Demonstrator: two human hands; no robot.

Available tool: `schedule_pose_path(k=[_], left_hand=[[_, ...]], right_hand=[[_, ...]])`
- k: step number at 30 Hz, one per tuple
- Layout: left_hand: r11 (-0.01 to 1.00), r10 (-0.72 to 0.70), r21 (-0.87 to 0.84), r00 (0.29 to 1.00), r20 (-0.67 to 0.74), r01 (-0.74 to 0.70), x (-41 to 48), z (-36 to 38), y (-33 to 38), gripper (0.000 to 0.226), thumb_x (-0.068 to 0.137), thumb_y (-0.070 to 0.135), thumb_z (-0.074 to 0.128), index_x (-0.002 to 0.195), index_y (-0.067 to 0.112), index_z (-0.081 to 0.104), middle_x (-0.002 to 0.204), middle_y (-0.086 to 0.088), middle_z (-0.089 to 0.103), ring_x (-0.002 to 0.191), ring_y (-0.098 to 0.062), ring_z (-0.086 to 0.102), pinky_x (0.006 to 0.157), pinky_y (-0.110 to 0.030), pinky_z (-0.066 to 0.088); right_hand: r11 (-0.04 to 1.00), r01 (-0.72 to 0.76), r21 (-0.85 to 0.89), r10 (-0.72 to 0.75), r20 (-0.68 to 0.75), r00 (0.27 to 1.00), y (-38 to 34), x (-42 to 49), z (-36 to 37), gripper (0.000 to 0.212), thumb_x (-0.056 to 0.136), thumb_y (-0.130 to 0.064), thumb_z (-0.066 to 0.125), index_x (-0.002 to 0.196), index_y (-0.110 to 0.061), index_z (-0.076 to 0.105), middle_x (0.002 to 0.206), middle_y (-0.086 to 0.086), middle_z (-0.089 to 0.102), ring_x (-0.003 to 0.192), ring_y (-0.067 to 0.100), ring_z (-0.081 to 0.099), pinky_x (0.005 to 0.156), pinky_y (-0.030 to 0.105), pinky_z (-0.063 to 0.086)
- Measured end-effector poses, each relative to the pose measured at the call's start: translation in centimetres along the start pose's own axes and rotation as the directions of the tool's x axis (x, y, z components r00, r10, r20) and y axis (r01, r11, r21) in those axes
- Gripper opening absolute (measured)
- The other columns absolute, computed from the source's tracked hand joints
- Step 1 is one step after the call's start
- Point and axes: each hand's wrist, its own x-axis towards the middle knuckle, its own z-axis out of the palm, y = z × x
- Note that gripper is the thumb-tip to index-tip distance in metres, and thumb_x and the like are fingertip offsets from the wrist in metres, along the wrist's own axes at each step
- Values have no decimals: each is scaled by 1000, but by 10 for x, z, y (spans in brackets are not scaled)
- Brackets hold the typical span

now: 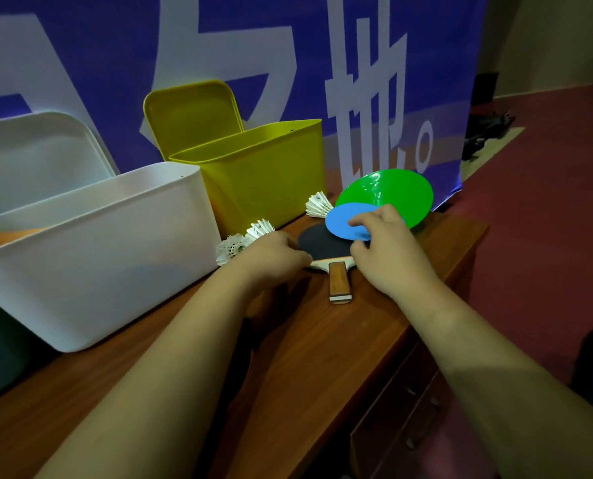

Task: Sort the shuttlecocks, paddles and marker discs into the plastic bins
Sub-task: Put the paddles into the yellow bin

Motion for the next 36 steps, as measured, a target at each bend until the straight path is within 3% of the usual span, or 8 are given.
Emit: schedule_pose_path(k=[3, 6, 10, 14, 20, 26, 32, 36], left_hand=[[942, -124, -311, 992, 17, 123, 3, 5, 0, 17, 95, 24, 71, 104, 11, 72, 99, -12, 74, 90, -23, 73, 83, -40, 61], [619, -287, -732, 949, 128, 286, 2, 7, 0, 22, 93, 14, 74, 111, 8, 64, 105, -13, 69, 83, -19, 68, 74, -34, 59], [409, -262, -848, 933, 245, 337, -1, 9, -1, 34, 93, 23, 77, 122, 14, 62, 94, -5, 56, 66, -11, 52, 57, -25, 45], [543, -290, -787, 945, 152, 293, -7, 7, 6, 22, 98, 31, 71, 105, 13, 62, 75, -3, 52, 61, -14, 47, 57, -27, 40], [682, -306, -725, 939, -157, 101, -20, -32, 13, 30, 92, 25, 65, 113, 4, 63, 100, -18, 66, 86, -31, 70, 73, -42, 64], [944, -140, -328, 847, -513, -42, -52, -84, 16, 49, 75, 42, 61, 91, -4, 69, 75, -18, 65, 78, -38, 71, 74, -58, 62], [990, -51, -143, 890, -452, -16, -79, -133, 0, 22, 96, 32, 67, 100, 12, 75, 93, -13, 75, 82, -27, 75, 81, -43, 65], [988, -62, -153, 879, -473, -12, -86, -151, -20, 26, 97, 38, 68, 98, 13, 76, 96, -13, 74, 88, -29, 73, 86, -49, 64]], right_hand=[[990, 136, -39, -133, 76, 988, -6, -8, -2, 34, 96, -42, 63, 129, -33, 65, 124, -8, 51, 100, 19, 63, 86, 41, 57], [978, 205, -40, -196, 162, 967, -9, -10, -3, 31, 96, -46, 63, 124, -35, 68, 118, -10, 56, 103, 15, 62, 87, 41, 57], [966, 247, 72, -253, 90, 963, -5, -11, -4, 18, 92, -39, 70, 108, -32, 75, 103, -12, 61, 92, 3, 60, 82, 32, 51], [929, 295, 224, -309, 30, 950, -10, -18, -10, 9, 92, -20, 73, 93, -29, 76, 85, -15, 59, 71, 13, 58, 67, 16, 42], [920, 292, 262, -304, 6, 953, -13, -20, -12, 7, 95, -19, 71, 96, -24, 76, 85, -18, 59, 69, 14, 59, 65, 13, 42], [916, 255, 309, -289, 71, 955, -25, -24, -9, 15, 95, -19, 70, 86, -30, 75, 82, -20, 64, 66, 12, 57, 62, 15, 38], [949, 157, 275, -244, 318, 916, -92, -52, 12, 12, 95, -41, 65, 98, -35, 75, 84, -13, 71, 74, 5, 64, 73, 37, 58], [985, 82, 151, -152, 540, 828, -147, -67, 18, 48, 86, -68, 70, 119, -34, 63, 110, -9, 67, 101, 15, 66, 83, 38, 58]])
